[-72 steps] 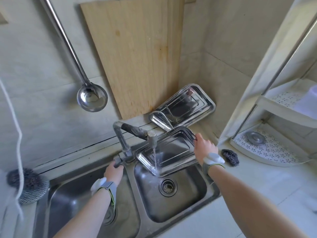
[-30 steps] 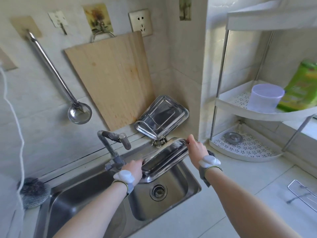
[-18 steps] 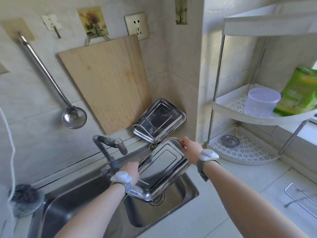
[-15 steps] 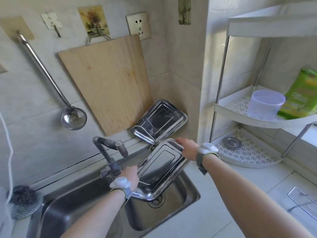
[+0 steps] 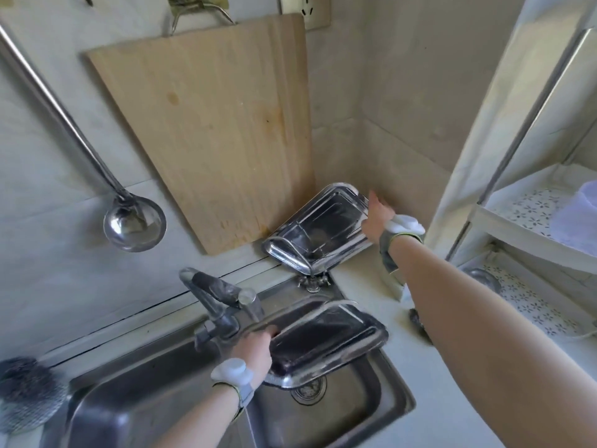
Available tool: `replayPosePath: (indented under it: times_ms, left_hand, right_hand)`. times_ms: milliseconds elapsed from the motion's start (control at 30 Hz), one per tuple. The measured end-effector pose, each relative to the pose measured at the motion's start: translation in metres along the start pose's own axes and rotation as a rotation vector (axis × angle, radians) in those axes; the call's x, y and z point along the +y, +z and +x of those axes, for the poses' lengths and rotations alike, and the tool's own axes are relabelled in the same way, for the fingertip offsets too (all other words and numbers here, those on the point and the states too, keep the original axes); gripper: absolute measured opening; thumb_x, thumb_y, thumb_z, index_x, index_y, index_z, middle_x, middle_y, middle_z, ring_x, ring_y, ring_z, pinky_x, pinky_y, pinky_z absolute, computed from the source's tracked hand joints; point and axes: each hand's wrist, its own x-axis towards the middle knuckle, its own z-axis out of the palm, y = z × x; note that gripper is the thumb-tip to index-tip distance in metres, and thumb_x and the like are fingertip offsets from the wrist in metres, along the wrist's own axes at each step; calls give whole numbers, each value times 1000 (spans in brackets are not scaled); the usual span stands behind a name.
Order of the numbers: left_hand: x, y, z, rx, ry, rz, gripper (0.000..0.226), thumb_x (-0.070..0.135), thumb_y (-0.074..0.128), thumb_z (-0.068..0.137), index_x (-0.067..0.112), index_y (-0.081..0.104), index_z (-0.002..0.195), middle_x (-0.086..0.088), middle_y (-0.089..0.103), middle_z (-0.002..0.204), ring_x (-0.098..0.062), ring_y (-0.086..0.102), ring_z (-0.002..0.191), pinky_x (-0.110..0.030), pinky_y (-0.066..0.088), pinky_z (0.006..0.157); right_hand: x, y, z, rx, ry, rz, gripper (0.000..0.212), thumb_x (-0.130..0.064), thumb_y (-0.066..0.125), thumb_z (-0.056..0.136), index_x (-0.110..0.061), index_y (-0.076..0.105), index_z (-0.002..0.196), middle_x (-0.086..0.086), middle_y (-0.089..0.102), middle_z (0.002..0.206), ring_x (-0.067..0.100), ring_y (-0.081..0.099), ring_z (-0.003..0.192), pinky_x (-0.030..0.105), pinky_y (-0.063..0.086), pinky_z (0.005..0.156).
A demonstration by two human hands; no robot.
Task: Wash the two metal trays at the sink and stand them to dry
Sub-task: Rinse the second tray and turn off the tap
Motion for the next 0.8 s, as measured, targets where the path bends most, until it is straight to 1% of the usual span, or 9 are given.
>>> replayPosePath:
  times_ms: [67,100,200,300,400,467,533,700,800]
  left_hand:
    - [-7,6,3,2,66,-98,55,1,38,90,37,52,129,3,67,119,-20,63,107,-27,47,83]
    - [-8,8,2,1,89,-141,56,1,38,89,39,53,129,6,65,121,-18,62,110,-26,46,86]
    - [-7,19,-3,20,90,-232,51,4,40,89,36,59,124,7,63,121,-17,58,114,-28,43,96]
    - [-3,16,-15,110,159,-233,46,0,43,82,35,62,106,4,65,103,-23,62,99,-30,45,83]
    - [-6,12,-19,213,249,-254,42,-2,44,68,35,49,88,2,65,85,-28,63,83,-30,42,72]
    - [-2,2,-29,214,185,-206,49,-6,42,80,36,59,101,-3,68,102,-30,63,96,-32,45,77]
    - [3,0,-41,232,122,-192,45,-6,42,87,21,63,117,-5,66,115,-27,62,105,-30,45,83]
    - [21,-10,-66,306,54,-217,46,-2,40,94,22,59,127,-5,68,116,-26,65,104,-32,49,90]
    - [32,-17,-81,273,5,-119,49,-4,36,93,22,56,129,-9,69,111,-29,66,99,-34,51,83]
  right_hand:
    - [-6,-6,4,27,55,-75,40,-26,47,93,-30,36,131,-3,55,120,30,55,105,41,44,86]
    - [-7,-7,4,41,80,-102,26,-29,49,93,-30,45,119,-2,57,108,29,55,95,38,41,79]
    - [-6,4,0,19,72,-100,7,-26,48,94,-29,51,100,2,54,93,31,53,85,38,36,77]
    - [7,15,-6,53,-44,3,25,-15,44,89,-19,60,108,11,59,86,37,57,82,38,46,78]
    - [26,8,-31,171,-186,90,45,3,36,87,-20,60,116,18,65,95,41,58,85,35,43,69]
    - [46,-4,-57,260,-227,160,51,7,34,83,-22,59,116,17,67,92,39,59,81,35,44,66]
    - [69,-12,-77,313,-218,221,47,10,35,84,-16,59,114,18,66,87,38,58,77,33,39,62]
    - [106,-29,-120,323,-223,274,38,3,39,94,-13,61,121,17,62,83,39,59,80,35,38,64]
    - [111,-37,-140,285,-287,238,38,-1,39,97,-15,62,123,18,65,86,37,59,79,39,43,67]
